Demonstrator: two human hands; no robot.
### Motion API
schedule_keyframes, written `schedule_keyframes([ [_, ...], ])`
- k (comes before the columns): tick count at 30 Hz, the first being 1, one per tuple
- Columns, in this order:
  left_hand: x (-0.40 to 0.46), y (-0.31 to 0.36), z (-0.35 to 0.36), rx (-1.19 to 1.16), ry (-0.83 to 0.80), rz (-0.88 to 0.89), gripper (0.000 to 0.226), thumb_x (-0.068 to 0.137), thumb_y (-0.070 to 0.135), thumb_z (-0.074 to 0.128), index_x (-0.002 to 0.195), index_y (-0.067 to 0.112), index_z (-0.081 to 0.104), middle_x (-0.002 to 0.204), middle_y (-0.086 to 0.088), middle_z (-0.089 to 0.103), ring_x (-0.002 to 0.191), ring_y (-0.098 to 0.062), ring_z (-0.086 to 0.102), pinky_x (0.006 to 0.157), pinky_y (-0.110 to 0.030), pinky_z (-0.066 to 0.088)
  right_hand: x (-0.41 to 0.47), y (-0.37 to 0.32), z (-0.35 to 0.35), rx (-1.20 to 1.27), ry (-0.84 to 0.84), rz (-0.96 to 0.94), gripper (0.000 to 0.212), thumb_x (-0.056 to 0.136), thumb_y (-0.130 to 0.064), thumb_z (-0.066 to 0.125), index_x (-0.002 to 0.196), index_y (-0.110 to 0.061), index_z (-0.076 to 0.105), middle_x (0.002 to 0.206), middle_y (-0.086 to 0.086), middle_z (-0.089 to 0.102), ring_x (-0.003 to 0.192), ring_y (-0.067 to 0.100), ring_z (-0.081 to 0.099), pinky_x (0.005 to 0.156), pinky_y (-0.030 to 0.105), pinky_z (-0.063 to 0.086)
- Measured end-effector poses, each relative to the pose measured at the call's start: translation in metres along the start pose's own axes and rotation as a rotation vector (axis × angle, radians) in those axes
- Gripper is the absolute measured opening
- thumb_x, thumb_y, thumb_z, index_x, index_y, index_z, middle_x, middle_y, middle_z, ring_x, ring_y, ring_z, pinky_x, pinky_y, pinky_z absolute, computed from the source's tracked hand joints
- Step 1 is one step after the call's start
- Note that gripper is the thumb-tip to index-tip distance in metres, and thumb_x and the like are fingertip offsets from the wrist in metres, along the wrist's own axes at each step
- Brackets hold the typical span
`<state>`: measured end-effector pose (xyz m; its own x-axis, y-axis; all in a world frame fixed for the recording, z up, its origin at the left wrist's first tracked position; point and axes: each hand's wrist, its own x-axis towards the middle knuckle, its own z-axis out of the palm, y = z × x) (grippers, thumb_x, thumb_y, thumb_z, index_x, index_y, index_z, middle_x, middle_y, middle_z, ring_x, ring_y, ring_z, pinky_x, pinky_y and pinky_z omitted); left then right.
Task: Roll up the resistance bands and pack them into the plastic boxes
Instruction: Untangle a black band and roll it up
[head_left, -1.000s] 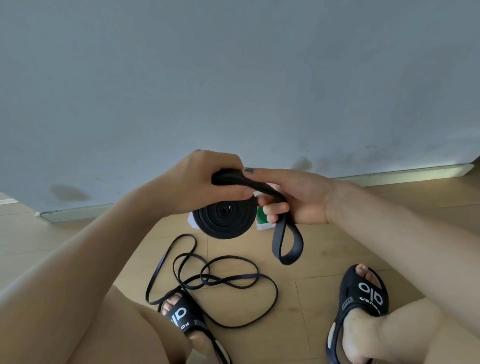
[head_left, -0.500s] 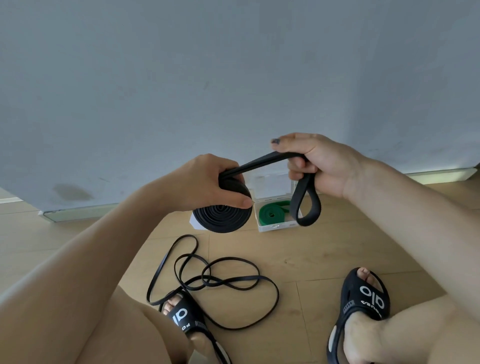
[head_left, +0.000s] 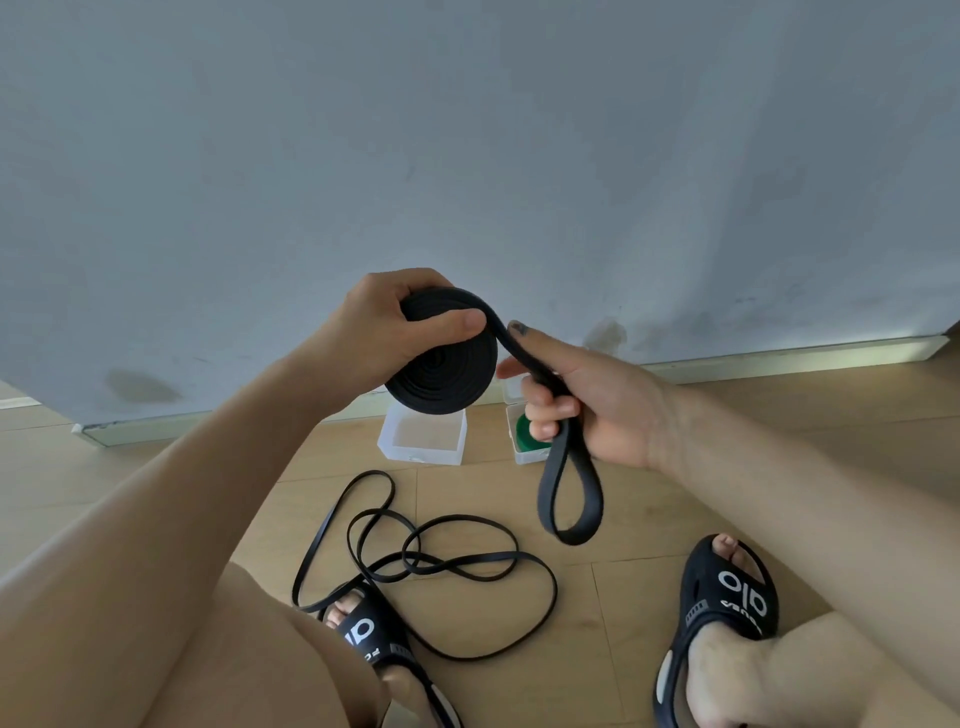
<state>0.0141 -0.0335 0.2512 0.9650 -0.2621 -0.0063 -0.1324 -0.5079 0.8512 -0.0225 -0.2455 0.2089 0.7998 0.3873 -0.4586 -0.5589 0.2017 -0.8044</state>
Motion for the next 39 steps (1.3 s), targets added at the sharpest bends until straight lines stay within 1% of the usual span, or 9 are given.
schedule_keyframes([
  [4, -0.001, -0.003, 0.003, -0.076, 0.026, 0.029, 0.012, 0.091, 0.036, 0.075, 0.096, 0.025, 0.072, 0.087, 0.007, 0.071, 0.080, -0.006, 0.066, 0.068, -0.021, 0.053, 0.002, 0.002, 0.008, 0.075, -0.132, 0.029, 0.053, 0.098, -0.061, 0.055, 0.115, -0.013, 0.068, 0.097, 0.012, 0.070, 0.046, 0.008, 0.027, 0.061, 0.026, 0.035],
  [6, -0.001, -0.003, 0.005, -0.121, 0.022, 0.053, 0.015, 0.092, 0.037, 0.073, 0.099, 0.024, 0.071, 0.087, 0.007, 0.070, 0.082, -0.008, 0.066, 0.069, -0.023, 0.053, 0.002, 0.001, 0.010, 0.096, -0.219, 0.045, 0.058, 0.099, -0.065, 0.048, 0.125, -0.017, 0.067, 0.121, 0.019, 0.072, 0.045, 0.007, 0.024, 0.063, 0.025, 0.036],
  [9, -0.001, -0.001, 0.010, -0.203, 0.038, 0.089, 0.014, 0.094, 0.033, 0.070, 0.101, 0.021, 0.069, 0.087, 0.008, 0.069, 0.083, -0.008, 0.064, 0.070, -0.022, 0.051, 0.001, -0.001, 0.011, 0.139, -0.314, 0.061, 0.069, 0.100, -0.069, 0.041, 0.137, -0.014, 0.059, 0.134, 0.029, 0.064, 0.046, 0.008, 0.021, 0.067, 0.025, 0.035],
  [14, 0.000, 0.001, 0.016, -0.329, 0.040, 0.033, 0.023, 0.085, 0.039, 0.071, 0.099, 0.020, 0.070, 0.088, 0.006, 0.069, 0.086, -0.010, 0.066, 0.073, -0.028, 0.052, 0.000, -0.006, 0.010, 0.163, -0.302, 0.057, 0.066, 0.099, -0.069, 0.044, 0.133, -0.015, 0.059, 0.134, 0.032, 0.063, 0.045, 0.009, 0.019, 0.068, 0.027, 0.032],
  [19, -0.002, -0.002, -0.002, 0.016, -0.171, 0.043, 0.024, 0.079, 0.046, 0.075, 0.093, 0.027, 0.070, 0.086, 0.005, 0.073, 0.084, -0.012, 0.070, 0.075, -0.032, 0.056, -0.004, -0.004, 0.007, -0.070, -0.201, 0.055, 0.064, 0.103, -0.059, 0.046, 0.143, -0.010, 0.053, 0.116, 0.021, 0.069, 0.041, 0.005, 0.052, 0.065, 0.031, 0.022],
  [23, -0.008, -0.004, 0.007, 0.316, -0.367, 0.112, 0.019, 0.095, 0.042, 0.068, 0.082, 0.029, 0.065, 0.070, 0.011, 0.062, 0.065, -0.004, 0.058, 0.060, -0.018, 0.043, -0.004, 0.001, 0.008, -0.340, -0.139, 0.086, 0.048, 0.099, -0.062, 0.049, 0.121, -0.023, 0.064, 0.091, 0.003, 0.075, 0.055, 0.011, 0.062, 0.063, 0.030, 0.027],
  [27, -0.008, -0.004, 0.008, 0.204, -0.321, 0.164, 0.013, 0.101, 0.033, 0.061, 0.092, 0.028, 0.068, 0.077, 0.012, 0.065, 0.073, -0.007, 0.062, 0.063, -0.019, 0.046, 0.000, -0.002, 0.005, -0.420, -0.113, 0.059, 0.060, 0.095, -0.072, 0.045, 0.134, -0.028, 0.060, 0.102, 0.001, 0.074, 0.081, 0.023, 0.066, 0.058, 0.029, 0.032],
  [34, -0.009, -0.003, 0.008, 0.171, -0.248, 0.153, 0.013, 0.100, 0.035, 0.061, 0.100, 0.028, 0.072, 0.090, 0.008, 0.071, 0.085, -0.008, 0.067, 0.068, -0.021, 0.053, -0.004, -0.010, 0.002, -0.271, -0.261, 0.168, 0.058, 0.098, -0.071, 0.041, 0.133, -0.027, 0.054, 0.098, 0.011, 0.075, 0.052, 0.012, 0.058, 0.069, 0.034, 0.034],
  [39, -0.009, -0.005, 0.011, 0.367, -0.348, 0.134, 0.016, 0.093, 0.046, 0.069, 0.088, 0.031, 0.065, 0.078, 0.009, 0.067, 0.071, -0.005, 0.063, 0.058, -0.018, 0.046, 0.001, -0.002, 0.002, -0.372, -0.156, 0.126, 0.062, 0.095, -0.069, 0.050, 0.131, -0.020, 0.063, 0.093, 0.001, 0.075, 0.067, 0.014, 0.064, 0.065, 0.031, 0.034],
])
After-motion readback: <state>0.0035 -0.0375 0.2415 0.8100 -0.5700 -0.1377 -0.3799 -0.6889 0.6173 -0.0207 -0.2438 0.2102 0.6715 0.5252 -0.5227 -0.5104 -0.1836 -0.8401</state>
